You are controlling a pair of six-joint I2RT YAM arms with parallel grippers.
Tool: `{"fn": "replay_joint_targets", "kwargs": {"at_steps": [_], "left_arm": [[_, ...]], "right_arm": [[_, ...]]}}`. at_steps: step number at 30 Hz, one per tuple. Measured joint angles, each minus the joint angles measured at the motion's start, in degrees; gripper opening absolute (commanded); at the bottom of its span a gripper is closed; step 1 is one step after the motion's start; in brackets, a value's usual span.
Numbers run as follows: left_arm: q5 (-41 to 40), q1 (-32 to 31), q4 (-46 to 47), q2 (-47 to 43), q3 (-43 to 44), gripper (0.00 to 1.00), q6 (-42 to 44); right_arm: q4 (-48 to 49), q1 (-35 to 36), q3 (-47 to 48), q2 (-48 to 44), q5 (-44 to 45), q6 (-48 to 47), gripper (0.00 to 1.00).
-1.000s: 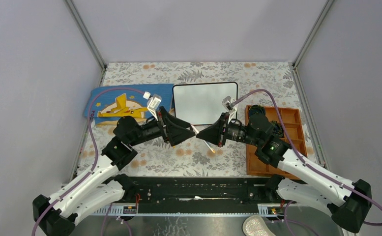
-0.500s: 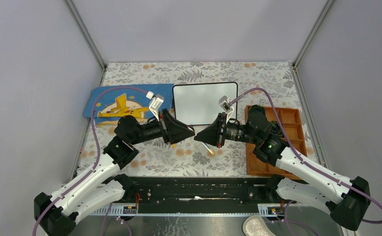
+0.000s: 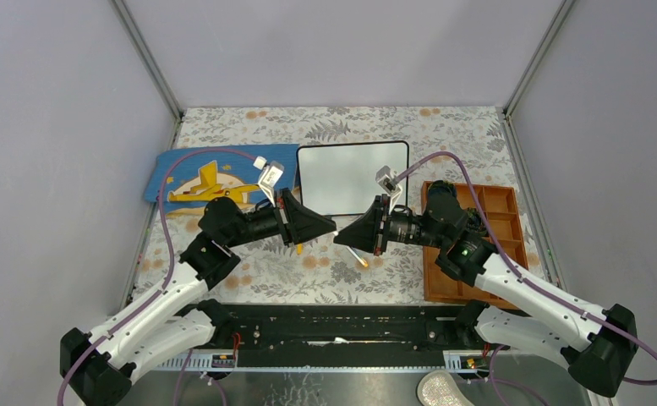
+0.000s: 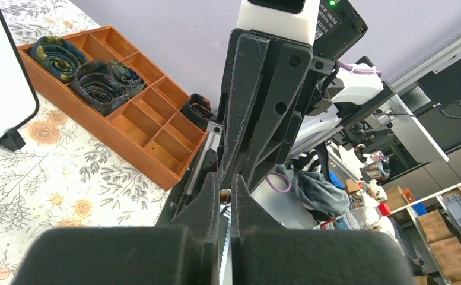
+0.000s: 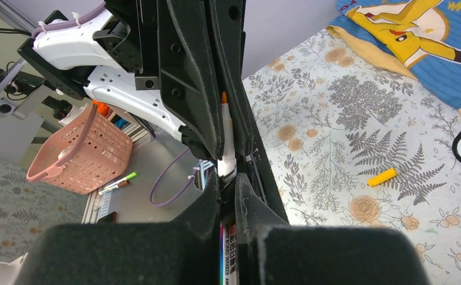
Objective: Write a sentence on the whiteboard
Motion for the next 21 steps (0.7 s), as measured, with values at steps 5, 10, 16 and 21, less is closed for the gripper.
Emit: {"fn": "replay_joint_targets", "kwargs": {"at_steps": [5, 10, 16, 21], "left_arm": [[-0.07, 0.0, 0.42, -0.07, -0.02, 0.0, -0.81], [-1.4, 0.0, 0.37, -0.48, -0.04, 0.0, -1.01], [-7.32, 0.0, 0.37, -2.84, -0.04, 0.0, -1.9], [-16.92, 0.0, 1.31, -5.75, -0.17, 0.0, -5.99]], "right_arm": [[0.0, 0.07, 0.0, -0.22, 0.0, -0.22, 0.15], [0.0, 0.13, 0.0, -0.52, 0.39, 1.11, 0.72], [1.88, 0.15, 0.0, -2.01, 2.67, 4.28, 0.83], [8.35, 0.17, -0.98, -4.87, 8.57, 8.28, 0.83]]}}
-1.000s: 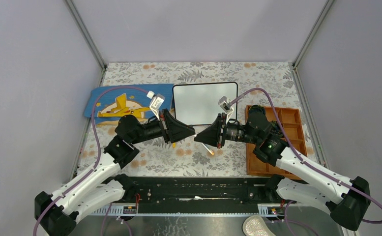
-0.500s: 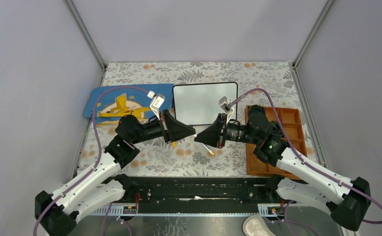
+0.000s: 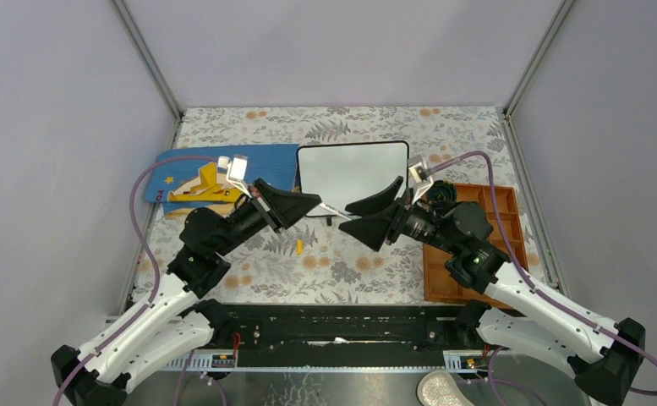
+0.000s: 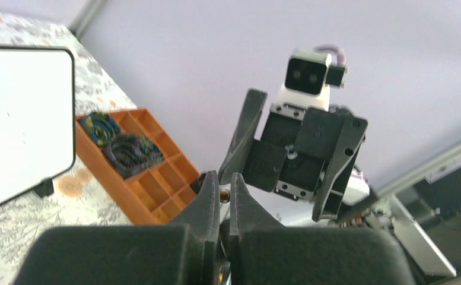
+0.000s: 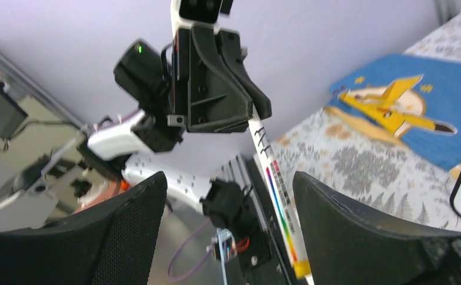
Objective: Write a sentence on the whiteboard
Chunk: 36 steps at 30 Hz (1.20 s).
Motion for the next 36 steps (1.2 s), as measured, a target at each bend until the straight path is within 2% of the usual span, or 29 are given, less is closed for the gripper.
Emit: {"fn": "replay_joint_targets", "kwargs": {"at_steps": [5, 10, 14, 17, 29, 36], "left_arm": [[-9.44, 0.0, 3.39, -1.86, -0.5, 0.0, -4.96], [-15.32, 0.0, 7.19, -2.23, -0.96, 0.0, -9.77], [-17.55, 0.0, 10.03, -2.25, -0.98, 0.0, -12.68], [-18.67, 0.0, 11.1, -2.29, -0.98, 0.0, -14.01], [-23.71, 0.0, 11.91, -4.11, -2.64, 0.0, -18.23], [-24.72, 0.0, 11.85, -4.94, -2.8, 0.0, -19.02]], "right_arm": [[5.79, 0.0, -0.59, -1.14, 6.73, 3.28, 0.83], [9.14, 0.0, 1.01, 1.88, 9.99, 7.3, 0.81], [10.82, 0.0, 3.65, 6.78, 9.49, 10.58, 0.76], [11.08, 0.0, 5.81, 9.62, 8.74, 12.31, 0.69], [16.37, 0.0, 10.99, 15.56, 6.4, 16.37, 0.5], [16.46, 0.0, 12.87, 18.18, 4.94, 17.59, 0.43]]}}
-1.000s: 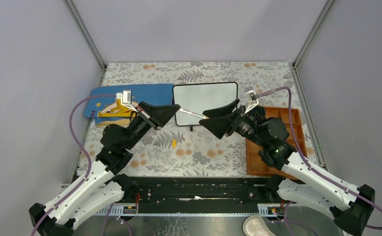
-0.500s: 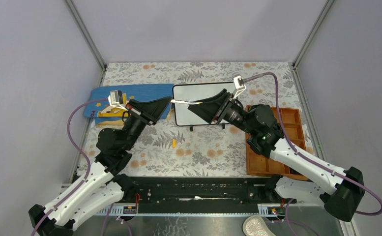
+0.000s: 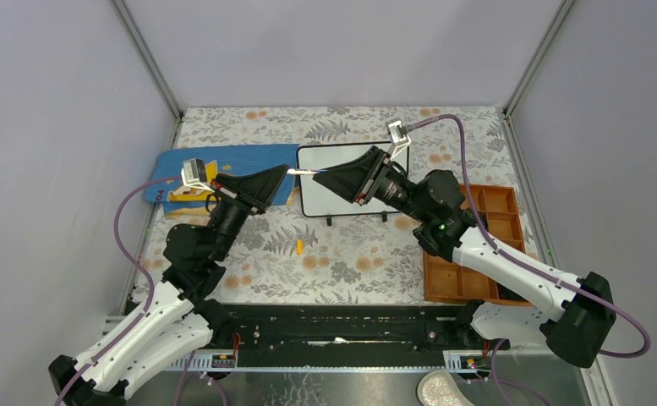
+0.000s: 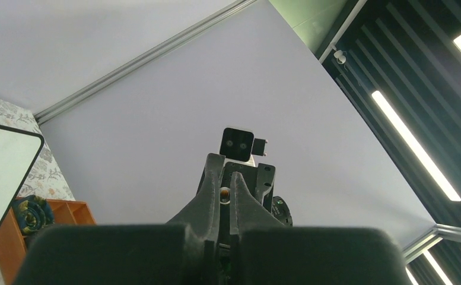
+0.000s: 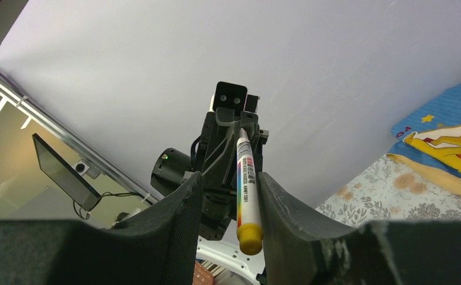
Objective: Write a sentence on the whiteboard
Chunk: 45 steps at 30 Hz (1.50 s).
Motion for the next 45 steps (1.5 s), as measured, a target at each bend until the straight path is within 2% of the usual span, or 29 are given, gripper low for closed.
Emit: {"fn": "replay_joint_targets", "kwargs": {"at_steps": [11, 18, 33, 37, 45], "left_arm": [[-0.2, 0.0, -0.33, 0.07, 0.0, 0.0, -0.2], [-0.2, 0.0, -0.63, 0.31, 0.0, 0.0, -0.17], [-0.17, 0.0, -2.89, 0.57, 0.22, 0.0, 0.44], [-0.17, 0.0, -3.04, 0.57, 0.24, 0.0, 0.46], [-0.15, 0.0, -3.06, 0.57, 0.24, 0.0, 0.44]], "right_arm": [[-1.27, 0.0, 0.72, 0.28, -0.07, 0.22, 0.41], [-2.32, 0.0, 1.2, 0.39, 0.0, 0.17, 0.47], [-5.84, 0.0, 2.14, 0.63, 1.09, -0.79, 0.52], [-6.19, 0.0, 2.32, 0.63, 1.62, -0.94, 0.49], [-6.86, 0.0, 2.32, 0.72, 1.9, -1.31, 0.38]]}}
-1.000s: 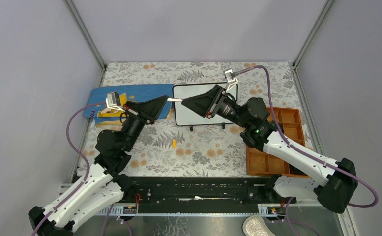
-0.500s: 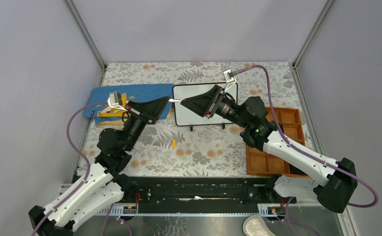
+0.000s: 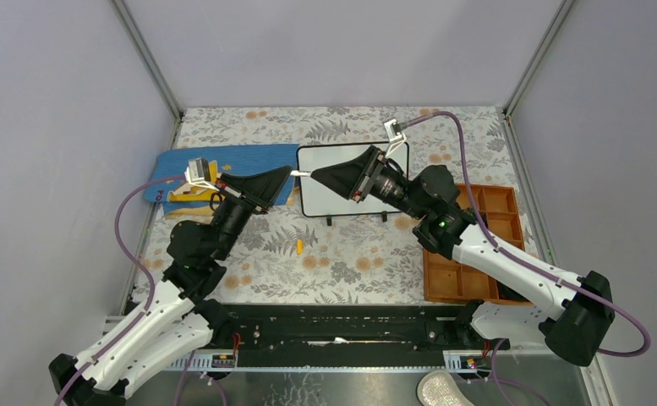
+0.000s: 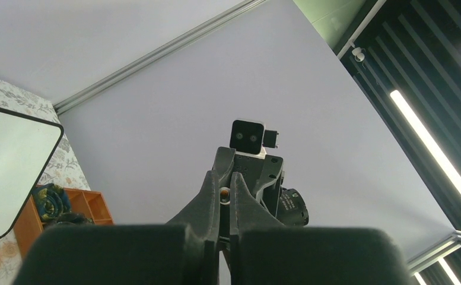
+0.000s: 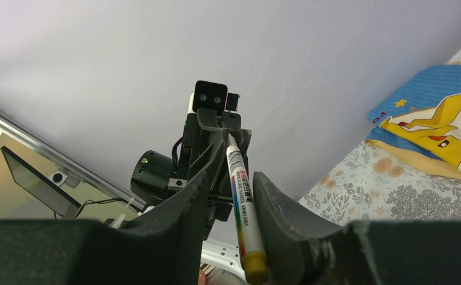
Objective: Write a sentence on the whiteboard
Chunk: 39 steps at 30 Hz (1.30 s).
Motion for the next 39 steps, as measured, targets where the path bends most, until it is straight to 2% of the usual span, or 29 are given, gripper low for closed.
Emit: {"fn": "replay_joint_targets", "kwargs": {"at_steps": [12, 23, 29, 39], "left_arm": [[0.0, 0.0, 0.04, 0.11, 0.0, 0.0, -0.02], [0.02, 0.0, 0.42, 0.09, 0.0, 0.0, -0.46], [0.04, 0.0, 0.52, 0.09, 0.0, 0.0, -0.61], [0.04, 0.0, 0.5, 0.02, 0.0, 0.0, -0.59]], "right_arm": [[0.02, 0.0, 0.0, 0.46, 0.04, 0.02, 0.32], [1.05, 0.0, 0.0, 0.46, 0.04, 0.17, 0.15], [1.33, 0.0, -0.09, 0.48, 0.07, 0.48, 0.3], [1.81, 0.0, -0.13, 0.48, 0.26, 0.94, 0.3]]}}
